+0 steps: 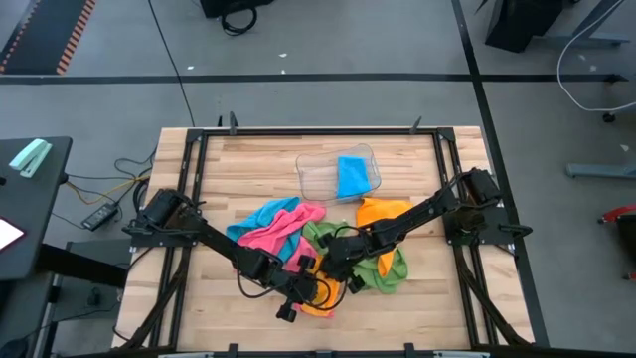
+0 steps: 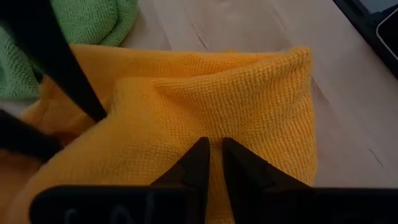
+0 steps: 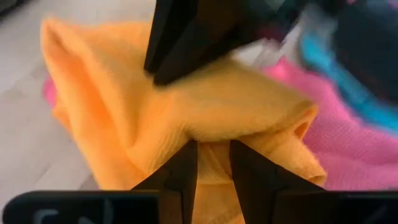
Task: Fold microfiber towels
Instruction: Fold the left yellow microfiber cloth
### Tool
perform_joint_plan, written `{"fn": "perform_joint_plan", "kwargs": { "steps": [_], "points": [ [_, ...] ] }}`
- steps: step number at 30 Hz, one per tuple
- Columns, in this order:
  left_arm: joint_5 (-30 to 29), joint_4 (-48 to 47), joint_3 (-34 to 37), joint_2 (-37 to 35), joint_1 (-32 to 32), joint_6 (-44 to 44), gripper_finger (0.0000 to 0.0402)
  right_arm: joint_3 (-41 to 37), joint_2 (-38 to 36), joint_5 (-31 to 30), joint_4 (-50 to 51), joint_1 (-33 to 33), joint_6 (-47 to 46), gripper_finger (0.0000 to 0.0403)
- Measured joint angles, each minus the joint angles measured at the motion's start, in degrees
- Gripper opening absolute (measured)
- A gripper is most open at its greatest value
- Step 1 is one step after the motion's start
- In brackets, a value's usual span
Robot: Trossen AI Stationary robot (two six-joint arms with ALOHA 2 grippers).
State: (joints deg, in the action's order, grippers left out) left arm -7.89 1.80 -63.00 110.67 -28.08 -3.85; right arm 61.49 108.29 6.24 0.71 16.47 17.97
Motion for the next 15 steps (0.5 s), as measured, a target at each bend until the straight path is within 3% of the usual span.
{"fn": "perform_joint_plan", "kwargs": {
  "steps": [7,15],
  "points": [
    [0.0,-0.2,0.0,0.0,0.0,0.0,0.0059,0.0,-0.1,0.0,1.4,0.0,0.5,0.0016],
    [0.0,-0.3,0.0,0.0,0.0,0.0,0.0051,0.0,-3.7,0.0,5.1,-0.2,-0.2,0.0005]
  ]
}}
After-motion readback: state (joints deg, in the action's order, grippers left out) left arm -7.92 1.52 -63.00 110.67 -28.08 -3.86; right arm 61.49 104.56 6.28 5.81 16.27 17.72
